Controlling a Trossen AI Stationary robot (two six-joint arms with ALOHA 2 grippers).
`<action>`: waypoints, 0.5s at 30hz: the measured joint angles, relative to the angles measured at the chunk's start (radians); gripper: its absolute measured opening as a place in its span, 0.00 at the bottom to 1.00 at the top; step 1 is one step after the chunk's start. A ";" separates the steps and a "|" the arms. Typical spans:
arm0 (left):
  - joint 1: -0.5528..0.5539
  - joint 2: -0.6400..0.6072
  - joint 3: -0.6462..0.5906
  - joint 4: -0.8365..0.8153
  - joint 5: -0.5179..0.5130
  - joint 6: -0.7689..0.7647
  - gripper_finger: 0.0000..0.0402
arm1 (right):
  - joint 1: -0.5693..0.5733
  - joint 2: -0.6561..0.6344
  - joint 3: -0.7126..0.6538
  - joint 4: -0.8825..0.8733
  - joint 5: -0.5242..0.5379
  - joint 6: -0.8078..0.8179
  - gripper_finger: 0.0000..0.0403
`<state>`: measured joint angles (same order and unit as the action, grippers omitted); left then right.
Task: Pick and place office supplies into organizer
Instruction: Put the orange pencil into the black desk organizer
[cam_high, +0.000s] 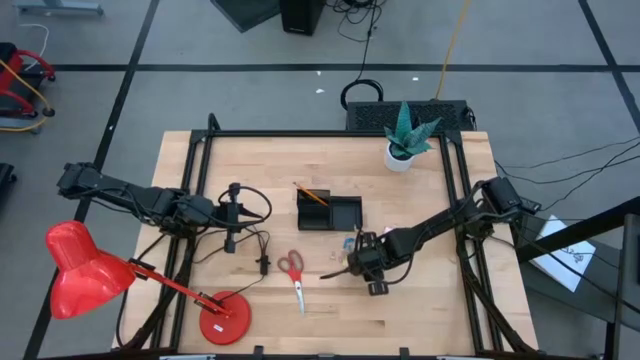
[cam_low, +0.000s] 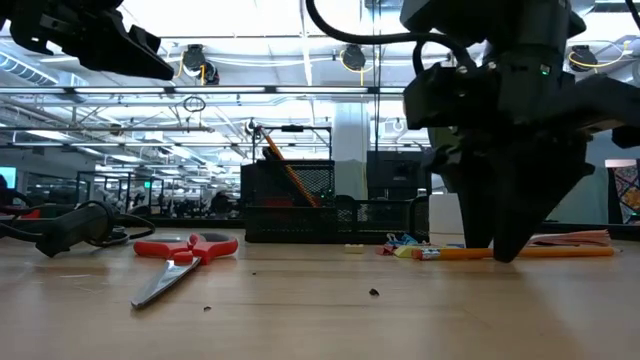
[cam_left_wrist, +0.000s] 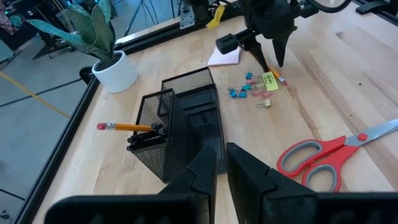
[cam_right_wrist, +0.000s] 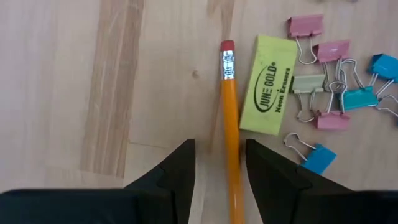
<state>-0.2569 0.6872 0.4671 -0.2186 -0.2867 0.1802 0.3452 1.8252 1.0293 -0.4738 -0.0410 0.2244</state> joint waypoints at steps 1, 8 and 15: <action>0.000 0.000 0.000 0.000 0.000 0.000 0.11 | -0.002 0.001 -0.012 0.004 -0.010 0.003 0.33; 0.000 0.000 0.000 0.000 0.000 0.001 0.11 | -0.002 0.002 -0.061 0.036 -0.007 0.078 0.29; 0.000 0.000 0.000 0.002 0.000 0.001 0.11 | -0.002 0.004 -0.064 0.037 -0.013 0.110 0.08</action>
<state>-0.2569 0.6872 0.4671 -0.2165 -0.2871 0.1810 0.3434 1.8293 0.9648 -0.4365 -0.0544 0.3344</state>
